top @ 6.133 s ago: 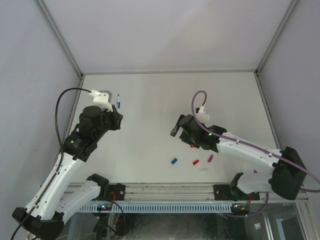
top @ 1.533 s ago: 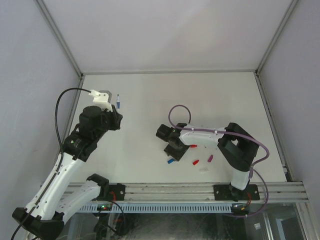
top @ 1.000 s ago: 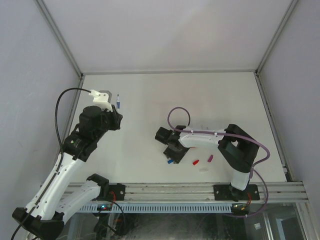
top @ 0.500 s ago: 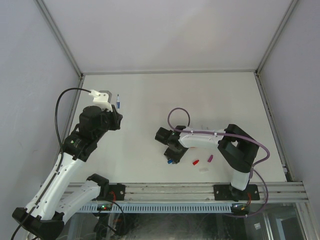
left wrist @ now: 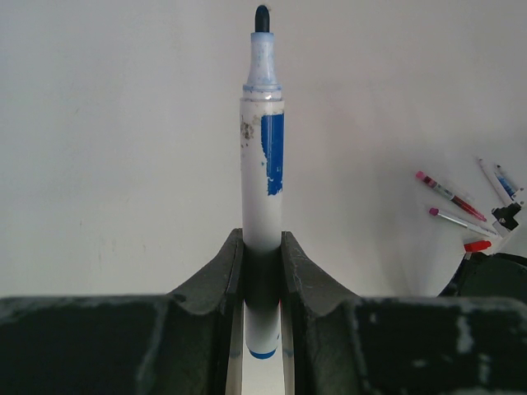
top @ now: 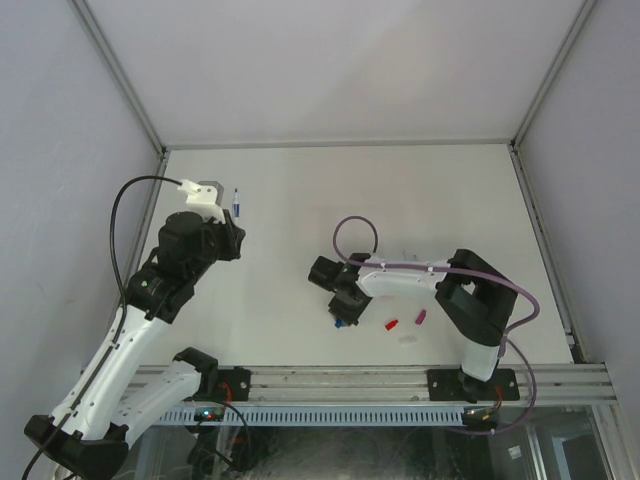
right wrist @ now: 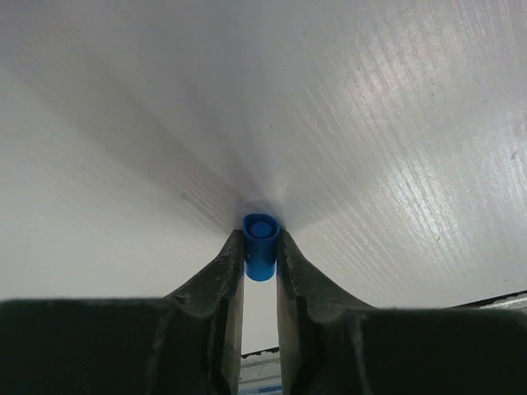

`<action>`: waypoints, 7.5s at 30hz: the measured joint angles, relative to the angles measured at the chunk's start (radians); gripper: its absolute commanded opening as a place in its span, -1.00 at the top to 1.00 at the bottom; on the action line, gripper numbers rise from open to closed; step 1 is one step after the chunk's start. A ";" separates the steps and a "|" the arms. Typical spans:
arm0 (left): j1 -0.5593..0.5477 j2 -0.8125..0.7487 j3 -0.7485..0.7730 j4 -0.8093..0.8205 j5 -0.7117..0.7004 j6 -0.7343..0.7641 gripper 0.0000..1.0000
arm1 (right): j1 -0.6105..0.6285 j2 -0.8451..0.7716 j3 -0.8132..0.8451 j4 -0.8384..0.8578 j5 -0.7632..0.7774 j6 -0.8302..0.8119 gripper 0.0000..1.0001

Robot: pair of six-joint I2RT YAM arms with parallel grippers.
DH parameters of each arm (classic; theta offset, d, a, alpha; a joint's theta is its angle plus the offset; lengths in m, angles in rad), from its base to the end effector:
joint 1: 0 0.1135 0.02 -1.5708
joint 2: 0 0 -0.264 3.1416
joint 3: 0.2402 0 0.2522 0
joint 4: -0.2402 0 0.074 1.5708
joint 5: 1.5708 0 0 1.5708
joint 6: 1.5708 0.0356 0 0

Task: Insert the pens into the pen caps
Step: Insert the pen cap onto the pen.

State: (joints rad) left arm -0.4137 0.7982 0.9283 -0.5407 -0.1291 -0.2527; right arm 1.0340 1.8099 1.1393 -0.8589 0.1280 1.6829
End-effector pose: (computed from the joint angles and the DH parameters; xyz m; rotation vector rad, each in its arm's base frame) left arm 0.1585 -0.0646 0.3502 0.0760 1.9890 -0.3048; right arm 0.1656 0.2694 0.1555 0.9626 2.8495 0.0201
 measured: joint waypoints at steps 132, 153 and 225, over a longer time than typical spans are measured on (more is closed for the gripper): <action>-0.470 0.136 0.146 0.270 -0.043 -0.050 1.00 | -0.398 -1.104 -0.459 1.180 -0.336 -1.120 1.00; -0.498 0.134 -0.272 0.738 0.039 -0.024 0.99 | -0.397 -1.109 -0.459 1.073 -0.330 -1.168 1.00; -0.531 0.129 -0.400 0.877 -0.065 0.032 1.00 | -0.375 -0.608 -0.312 1.469 -0.443 -1.069 1.00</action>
State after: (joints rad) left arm -0.9451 0.9272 0.5282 0.3363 -0.1944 -0.2211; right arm 0.6590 1.2018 0.8268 0.6098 -0.3149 0.6136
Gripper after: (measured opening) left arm 0.220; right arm 0.155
